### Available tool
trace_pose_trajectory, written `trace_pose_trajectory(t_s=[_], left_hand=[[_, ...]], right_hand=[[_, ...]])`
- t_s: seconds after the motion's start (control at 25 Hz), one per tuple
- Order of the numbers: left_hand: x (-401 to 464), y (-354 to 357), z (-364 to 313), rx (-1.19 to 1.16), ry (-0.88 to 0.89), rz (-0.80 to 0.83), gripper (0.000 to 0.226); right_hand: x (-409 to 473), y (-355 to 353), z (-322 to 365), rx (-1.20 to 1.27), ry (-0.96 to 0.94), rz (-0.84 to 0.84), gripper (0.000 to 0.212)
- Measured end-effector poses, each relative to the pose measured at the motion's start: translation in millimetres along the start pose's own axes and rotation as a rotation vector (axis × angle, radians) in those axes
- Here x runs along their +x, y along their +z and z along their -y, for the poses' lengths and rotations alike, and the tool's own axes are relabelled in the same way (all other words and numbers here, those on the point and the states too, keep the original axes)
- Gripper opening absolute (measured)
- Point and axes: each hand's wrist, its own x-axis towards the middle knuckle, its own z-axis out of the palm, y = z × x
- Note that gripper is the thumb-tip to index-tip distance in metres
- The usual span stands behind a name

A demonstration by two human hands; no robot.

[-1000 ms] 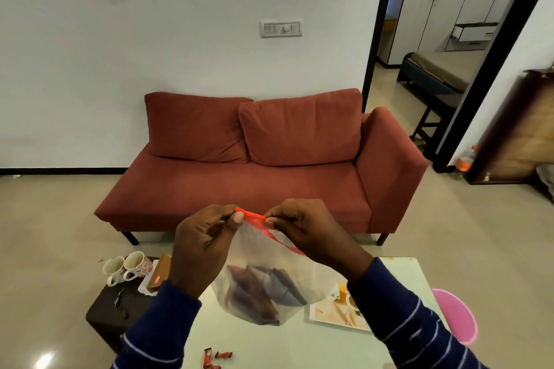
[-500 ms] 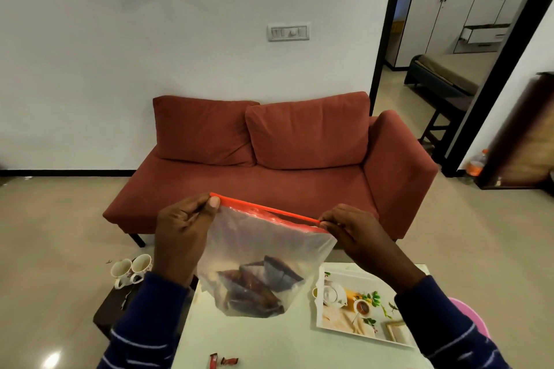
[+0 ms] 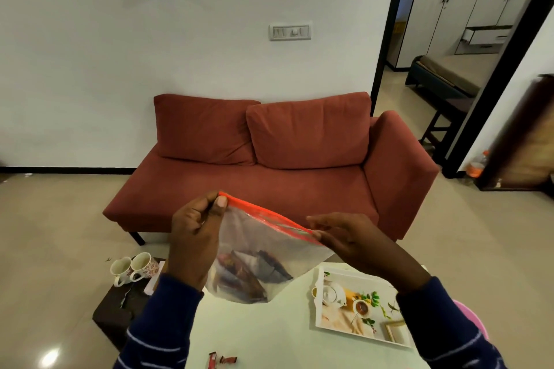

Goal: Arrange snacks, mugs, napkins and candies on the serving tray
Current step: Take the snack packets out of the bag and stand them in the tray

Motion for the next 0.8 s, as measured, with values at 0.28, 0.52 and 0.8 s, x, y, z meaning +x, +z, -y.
trace_pose_trajectory(t_s=[0.28, 0.52, 0.8], left_hand=[[-9.1, 10.8, -3.3, 0.020, 0.025, 0.071, 0.027], [-25.9, 19.8, -5.2, -0.047, -0.149, -0.148, 0.007], [-47.3, 31.3, -4.4, 0.106, -0.306, -0.196, 0.053]], right_hand=[[34.9, 14.2, 51.1, 0.185, -0.154, 0.076, 0.016], [30.3, 26.5, 53.8, 0.265, -0.088, 0.021, 0.020], [20.4, 37.6, 50.1, 0.389, -0.032, 0.037, 0.025]])
